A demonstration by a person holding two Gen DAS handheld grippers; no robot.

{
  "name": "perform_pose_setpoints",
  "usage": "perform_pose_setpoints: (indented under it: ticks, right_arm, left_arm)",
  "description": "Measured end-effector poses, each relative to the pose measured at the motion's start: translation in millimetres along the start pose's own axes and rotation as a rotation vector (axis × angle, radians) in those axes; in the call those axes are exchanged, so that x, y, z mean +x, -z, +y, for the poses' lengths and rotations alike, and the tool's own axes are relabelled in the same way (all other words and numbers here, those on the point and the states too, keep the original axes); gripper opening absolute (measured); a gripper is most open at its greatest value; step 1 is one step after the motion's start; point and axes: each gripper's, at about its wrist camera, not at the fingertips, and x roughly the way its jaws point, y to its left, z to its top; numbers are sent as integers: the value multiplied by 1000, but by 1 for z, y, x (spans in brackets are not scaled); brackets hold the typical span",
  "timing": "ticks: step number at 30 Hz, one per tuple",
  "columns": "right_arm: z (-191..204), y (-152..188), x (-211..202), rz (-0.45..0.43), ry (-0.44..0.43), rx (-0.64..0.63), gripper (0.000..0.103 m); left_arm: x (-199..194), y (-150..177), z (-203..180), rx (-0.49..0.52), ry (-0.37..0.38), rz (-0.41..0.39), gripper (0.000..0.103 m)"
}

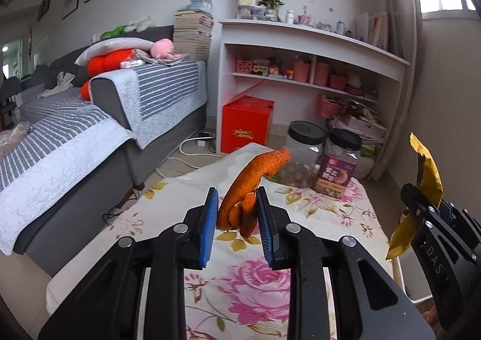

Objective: Collect trash
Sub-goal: 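Lift the orange peel and yellow packet and carry both toward the wastebasket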

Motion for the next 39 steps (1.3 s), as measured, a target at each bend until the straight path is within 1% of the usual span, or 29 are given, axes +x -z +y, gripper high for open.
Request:
perform_pose_setpoints:
  ticks: [11, 23, 29, 34, 39]
  right_arm:
    - [-44, 1, -5, -1, 65, 50, 26]
    - [-99, 5, -10, 10, 147, 117, 27]
    - [-130, 4, -11, 13, 198, 162, 29]
    - [-164, 2, -3, 41, 250, 216, 30]
    - [-195, 3, 5, 72, 295, 272, 32]
  left_arm:
    - [5, 3, -46, 56, 66, -3, 27]
    - [7, 10, -107, 115, 169, 21, 27]
    - [8, 12, -130, 146, 191, 28, 27]
    - [13, 13, -151, 162, 217, 50, 27]
    - [15, 14, -180, 197, 245, 59, 27]
